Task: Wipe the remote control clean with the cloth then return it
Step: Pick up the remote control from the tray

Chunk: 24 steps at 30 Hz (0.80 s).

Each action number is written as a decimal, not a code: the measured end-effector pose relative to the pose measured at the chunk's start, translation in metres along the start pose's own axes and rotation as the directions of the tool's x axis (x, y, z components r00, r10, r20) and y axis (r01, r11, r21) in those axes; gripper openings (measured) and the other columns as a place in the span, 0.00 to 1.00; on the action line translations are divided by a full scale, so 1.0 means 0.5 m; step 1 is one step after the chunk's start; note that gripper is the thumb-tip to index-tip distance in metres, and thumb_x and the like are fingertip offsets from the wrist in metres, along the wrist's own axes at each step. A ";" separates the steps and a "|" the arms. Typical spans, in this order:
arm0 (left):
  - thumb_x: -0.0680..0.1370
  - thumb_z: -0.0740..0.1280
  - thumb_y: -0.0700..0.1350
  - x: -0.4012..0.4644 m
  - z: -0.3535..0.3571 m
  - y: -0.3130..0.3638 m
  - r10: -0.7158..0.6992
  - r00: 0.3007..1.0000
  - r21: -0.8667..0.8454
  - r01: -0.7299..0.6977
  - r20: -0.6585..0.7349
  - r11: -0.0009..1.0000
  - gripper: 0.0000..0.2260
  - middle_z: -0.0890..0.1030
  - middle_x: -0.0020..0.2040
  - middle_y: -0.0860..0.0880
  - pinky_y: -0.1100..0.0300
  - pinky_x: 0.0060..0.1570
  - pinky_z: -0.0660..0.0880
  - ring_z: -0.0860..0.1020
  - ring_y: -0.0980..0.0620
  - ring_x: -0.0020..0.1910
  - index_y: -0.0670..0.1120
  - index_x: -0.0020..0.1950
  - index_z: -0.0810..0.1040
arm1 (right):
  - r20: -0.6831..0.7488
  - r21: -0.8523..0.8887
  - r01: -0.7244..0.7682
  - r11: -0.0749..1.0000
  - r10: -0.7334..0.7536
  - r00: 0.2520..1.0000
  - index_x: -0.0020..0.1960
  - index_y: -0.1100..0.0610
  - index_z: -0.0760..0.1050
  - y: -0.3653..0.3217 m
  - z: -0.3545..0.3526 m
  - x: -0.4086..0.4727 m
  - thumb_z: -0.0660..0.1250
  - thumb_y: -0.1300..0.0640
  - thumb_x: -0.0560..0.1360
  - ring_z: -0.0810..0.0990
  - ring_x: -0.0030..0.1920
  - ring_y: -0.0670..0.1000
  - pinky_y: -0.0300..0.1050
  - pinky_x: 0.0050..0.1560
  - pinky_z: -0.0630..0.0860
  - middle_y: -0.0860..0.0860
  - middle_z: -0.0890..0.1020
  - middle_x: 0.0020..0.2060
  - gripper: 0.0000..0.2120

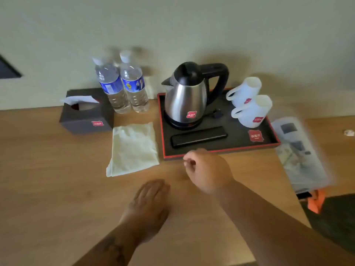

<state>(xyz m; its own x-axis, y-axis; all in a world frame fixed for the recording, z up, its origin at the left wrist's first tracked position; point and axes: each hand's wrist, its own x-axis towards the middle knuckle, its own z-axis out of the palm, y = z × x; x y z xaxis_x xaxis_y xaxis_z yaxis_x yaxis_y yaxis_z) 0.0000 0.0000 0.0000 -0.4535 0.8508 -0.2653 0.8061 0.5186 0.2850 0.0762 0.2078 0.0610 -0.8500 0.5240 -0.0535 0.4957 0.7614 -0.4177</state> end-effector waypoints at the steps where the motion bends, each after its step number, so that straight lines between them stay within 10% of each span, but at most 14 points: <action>1: 0.78 0.61 0.57 -0.005 0.025 -0.006 0.057 0.998 0.046 -0.058 0.005 0.997 0.26 0.75 0.73 0.44 0.52 0.77 0.52 0.73 0.41 0.72 0.47 0.72 0.74 | 0.002 0.005 0.014 1.000 -0.014 1.000 0.55 0.47 0.80 0.010 0.010 0.017 0.66 0.51 0.75 0.80 0.48 0.52 0.47 0.47 0.77 0.47 0.82 0.47 0.10; 10: 0.70 0.67 0.63 0.013 0.082 -0.036 0.175 0.973 0.134 -0.155 -0.149 0.979 0.35 0.72 0.75 0.44 0.44 0.71 0.61 0.65 0.44 0.76 0.46 0.73 0.75 | 0.304 -0.328 0.195 0.924 -0.093 0.948 0.69 0.46 0.71 0.038 0.020 0.221 0.69 0.56 0.72 0.75 0.61 0.56 0.52 0.59 0.71 0.49 0.77 0.62 0.27; 24: 0.75 0.62 0.62 0.005 0.076 -0.034 0.129 0.980 0.068 -0.120 -0.152 0.990 0.31 0.70 0.77 0.44 0.44 0.74 0.55 0.66 0.43 0.77 0.48 0.74 0.73 | 0.266 -0.437 0.381 0.815 -0.288 0.920 0.59 0.48 0.75 -0.052 -0.039 0.191 0.68 0.52 0.67 0.80 0.44 0.55 0.51 0.39 0.79 0.47 0.79 0.47 0.19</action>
<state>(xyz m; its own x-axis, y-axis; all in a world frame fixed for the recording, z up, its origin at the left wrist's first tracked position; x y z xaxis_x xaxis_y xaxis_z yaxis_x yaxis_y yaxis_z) -0.0004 -0.0096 -0.0406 -0.3981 0.9136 -0.0834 0.8787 0.4058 0.2513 -0.0144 0.2456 0.0842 -0.9721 0.1612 -0.1706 0.1575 0.9869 0.0355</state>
